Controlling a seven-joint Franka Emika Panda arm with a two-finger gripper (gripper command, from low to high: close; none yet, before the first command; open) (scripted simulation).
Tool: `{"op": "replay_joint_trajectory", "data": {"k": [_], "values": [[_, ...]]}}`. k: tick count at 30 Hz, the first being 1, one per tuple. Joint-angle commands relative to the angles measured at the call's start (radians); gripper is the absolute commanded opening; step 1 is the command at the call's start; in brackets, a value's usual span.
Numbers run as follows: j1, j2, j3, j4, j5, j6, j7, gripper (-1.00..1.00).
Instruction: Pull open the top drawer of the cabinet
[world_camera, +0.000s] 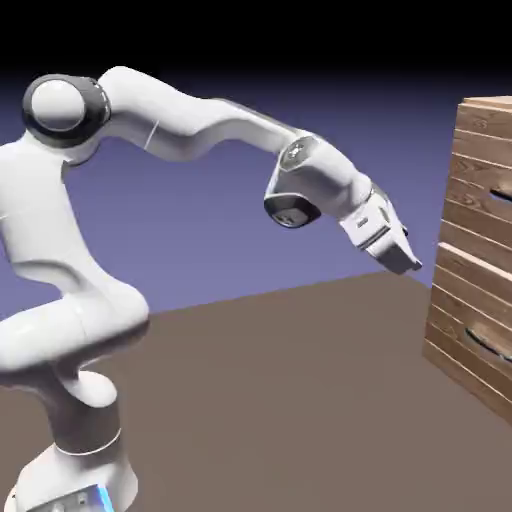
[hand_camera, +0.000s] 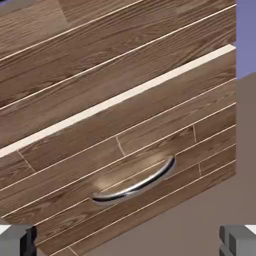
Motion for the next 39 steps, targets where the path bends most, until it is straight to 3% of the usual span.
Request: {"op": "replay_joint_trajectory", "data": {"k": [1,39], "values": [[-0.036,0.004,0.034,0.014,0.035,-0.004,-0.014,0.00],[-1.413,0.158,1.330,0.545,1.383,-0.152,-0.536,0.00]]}}
